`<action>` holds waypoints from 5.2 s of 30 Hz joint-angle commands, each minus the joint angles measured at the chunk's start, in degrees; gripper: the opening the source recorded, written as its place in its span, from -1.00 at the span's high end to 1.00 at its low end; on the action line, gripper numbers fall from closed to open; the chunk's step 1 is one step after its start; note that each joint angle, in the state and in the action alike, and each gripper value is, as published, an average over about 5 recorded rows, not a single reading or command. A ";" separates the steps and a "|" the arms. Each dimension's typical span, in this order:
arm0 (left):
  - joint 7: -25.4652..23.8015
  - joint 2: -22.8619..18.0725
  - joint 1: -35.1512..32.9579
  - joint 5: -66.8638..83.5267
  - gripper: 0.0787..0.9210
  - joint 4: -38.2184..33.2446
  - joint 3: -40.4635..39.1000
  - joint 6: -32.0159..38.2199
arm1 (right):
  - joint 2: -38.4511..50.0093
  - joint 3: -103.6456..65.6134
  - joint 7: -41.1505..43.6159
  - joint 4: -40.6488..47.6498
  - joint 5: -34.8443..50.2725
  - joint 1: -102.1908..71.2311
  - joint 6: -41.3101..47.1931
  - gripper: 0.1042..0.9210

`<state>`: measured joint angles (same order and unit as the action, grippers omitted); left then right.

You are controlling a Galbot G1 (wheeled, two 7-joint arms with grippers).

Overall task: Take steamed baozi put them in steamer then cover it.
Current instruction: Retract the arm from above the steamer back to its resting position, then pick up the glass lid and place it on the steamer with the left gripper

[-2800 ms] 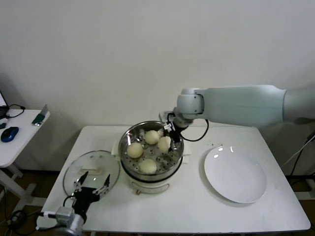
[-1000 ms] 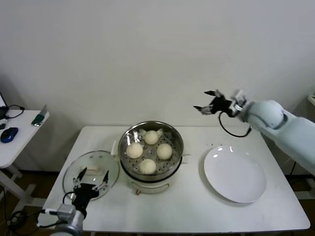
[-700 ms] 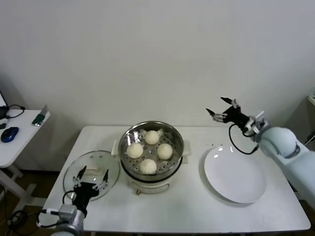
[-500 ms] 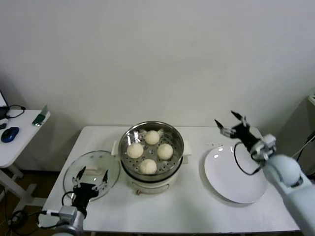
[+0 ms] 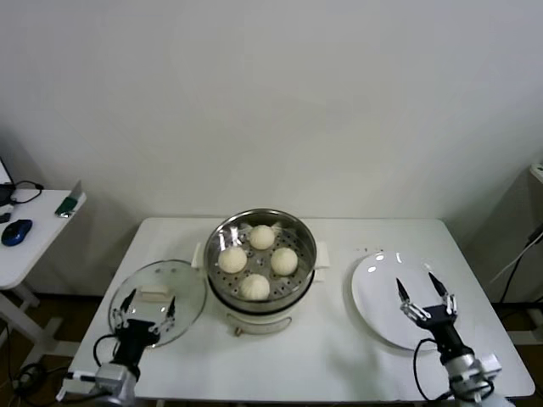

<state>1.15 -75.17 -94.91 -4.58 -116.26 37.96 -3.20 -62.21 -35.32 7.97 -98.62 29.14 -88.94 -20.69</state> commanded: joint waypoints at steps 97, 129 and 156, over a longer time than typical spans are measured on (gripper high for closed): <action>13.17 7.91 19.38 -61.95 0.87 24.39 -2.39 0.63 | -10.17 -1.56 -1.65 2.38 -1.13 -6.17 -13.05 -0.76; -16.74 12.73 29.45 -65.33 0.87 -7.89 -23.36 -30.85 | -10.28 -0.36 -1.84 3.11 -2.98 -5.74 -13.76 -0.76; -16.15 -15.58 33.08 -87.90 0.87 6.84 -42.49 -35.14 | -9.20 -0.18 -1.97 5.67 -2.19 -5.19 -15.57 -0.76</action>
<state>-15.98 -80.11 -62.99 -84.55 -115.50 1.56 -36.91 -71.57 -35.47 6.04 -93.38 26.63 -94.16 -35.97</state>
